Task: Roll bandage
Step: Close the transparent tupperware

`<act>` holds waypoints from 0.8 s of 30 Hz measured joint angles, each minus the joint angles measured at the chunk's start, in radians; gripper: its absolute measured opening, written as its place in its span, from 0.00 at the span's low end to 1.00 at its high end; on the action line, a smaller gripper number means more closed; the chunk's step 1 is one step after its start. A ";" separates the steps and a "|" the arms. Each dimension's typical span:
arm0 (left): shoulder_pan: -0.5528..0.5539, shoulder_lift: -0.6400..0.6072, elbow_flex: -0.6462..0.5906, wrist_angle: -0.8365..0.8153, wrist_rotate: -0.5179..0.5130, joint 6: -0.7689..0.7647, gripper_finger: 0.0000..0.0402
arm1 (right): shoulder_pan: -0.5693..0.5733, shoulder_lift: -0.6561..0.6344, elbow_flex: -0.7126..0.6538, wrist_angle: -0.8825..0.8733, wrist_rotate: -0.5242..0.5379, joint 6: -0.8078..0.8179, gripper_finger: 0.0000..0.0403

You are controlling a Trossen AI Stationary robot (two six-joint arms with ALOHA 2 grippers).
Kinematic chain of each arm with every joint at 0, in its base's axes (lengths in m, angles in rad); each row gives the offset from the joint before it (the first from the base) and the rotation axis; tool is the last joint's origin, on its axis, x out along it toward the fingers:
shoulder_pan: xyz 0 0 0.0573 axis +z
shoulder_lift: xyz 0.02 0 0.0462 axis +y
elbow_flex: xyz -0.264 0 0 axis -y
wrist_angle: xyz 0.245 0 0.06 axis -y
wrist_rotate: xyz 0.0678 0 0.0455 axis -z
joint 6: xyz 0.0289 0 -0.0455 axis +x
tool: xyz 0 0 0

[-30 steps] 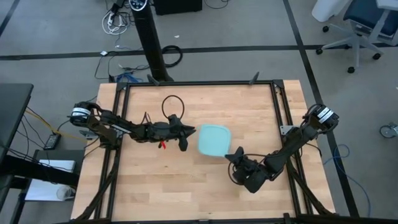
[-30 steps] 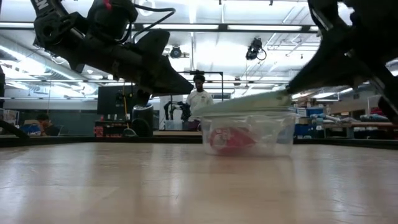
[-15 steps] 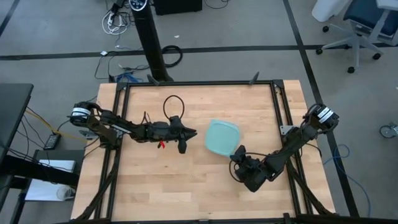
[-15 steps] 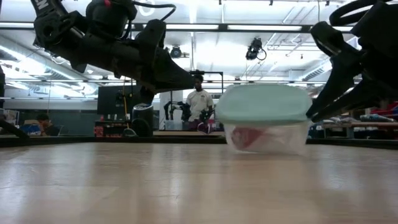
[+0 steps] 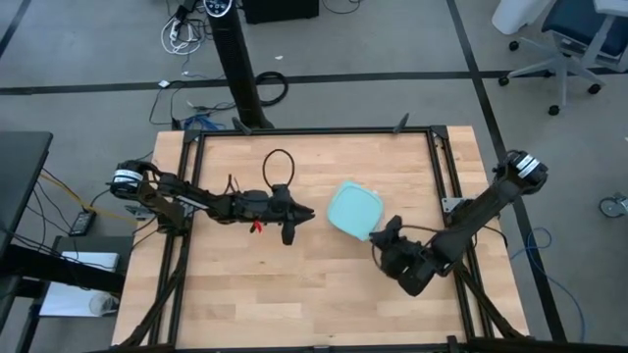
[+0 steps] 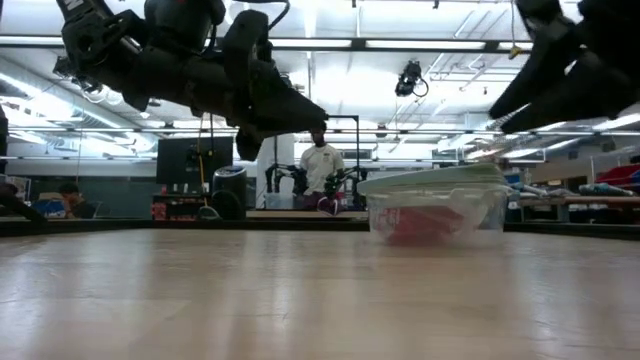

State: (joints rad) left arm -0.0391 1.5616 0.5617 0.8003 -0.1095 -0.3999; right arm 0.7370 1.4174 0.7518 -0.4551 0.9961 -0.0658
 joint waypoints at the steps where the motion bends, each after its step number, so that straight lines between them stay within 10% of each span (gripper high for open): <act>1: 0.000 0.000 0.008 -0.023 0.004 -0.011 0.19 | 0.003 -0.020 0.000 -0.050 -0.008 0.068 0.23; 11: 0.000 0.016 0.134 -0.208 -0.020 -0.001 0.19 | -0.111 -0.079 -0.001 -0.645 -0.182 0.981 0.22; 24: -0.014 0.016 0.150 -0.253 -0.058 0.001 0.19 | -0.400 -0.118 -0.171 -0.316 -0.255 0.703 0.20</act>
State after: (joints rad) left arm -0.0534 1.5780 0.7116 0.5469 -0.1673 -0.3986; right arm 0.3367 1.2999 0.5804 -0.7714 0.7410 0.6376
